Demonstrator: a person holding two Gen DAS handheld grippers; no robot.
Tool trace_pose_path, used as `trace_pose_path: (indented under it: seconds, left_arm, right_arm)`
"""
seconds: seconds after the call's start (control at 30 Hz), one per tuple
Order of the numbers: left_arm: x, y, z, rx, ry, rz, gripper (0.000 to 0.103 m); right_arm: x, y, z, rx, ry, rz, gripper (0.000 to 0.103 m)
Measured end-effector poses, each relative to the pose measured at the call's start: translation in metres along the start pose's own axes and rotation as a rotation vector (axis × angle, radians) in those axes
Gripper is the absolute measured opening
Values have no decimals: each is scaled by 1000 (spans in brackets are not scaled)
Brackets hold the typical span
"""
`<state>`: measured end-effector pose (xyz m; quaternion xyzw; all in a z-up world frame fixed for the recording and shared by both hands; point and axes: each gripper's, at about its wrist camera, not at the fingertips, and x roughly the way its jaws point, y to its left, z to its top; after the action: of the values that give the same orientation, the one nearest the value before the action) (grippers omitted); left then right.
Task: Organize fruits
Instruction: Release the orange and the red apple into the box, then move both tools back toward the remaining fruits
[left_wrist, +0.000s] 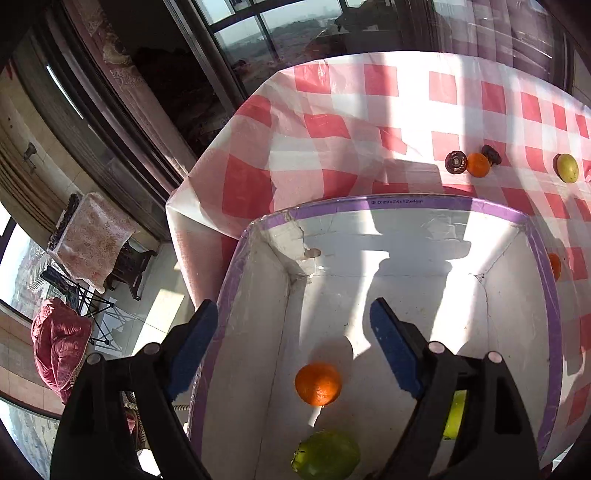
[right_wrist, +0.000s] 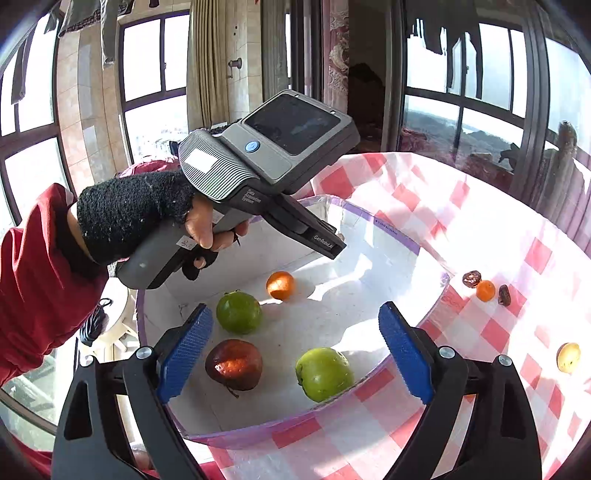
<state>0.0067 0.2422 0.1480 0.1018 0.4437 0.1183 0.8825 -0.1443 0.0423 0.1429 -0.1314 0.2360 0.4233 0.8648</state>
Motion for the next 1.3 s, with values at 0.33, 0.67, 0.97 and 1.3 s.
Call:
trace_pose_path:
  seconds: [0.33, 0.67, 0.97, 1.3]
  left_arm:
    - [-132, -146, 41, -21, -328, -403, 101]
    - [-15, -273, -34, -21, -177, -314, 91]
    - [57, -270, -32, -165, -47, -369, 74]
    - [64, -282, -23, -104, -19, -299, 74]
  right_arm:
    - [-85, -215, -120, 633, -63, -425, 88]
    - [-50, -276, -201, 772, 89, -560, 88]
    - [-5, -328, -195, 807, 135, -571, 89]
    - [52, -401, -155, 763, 170, -625, 88]
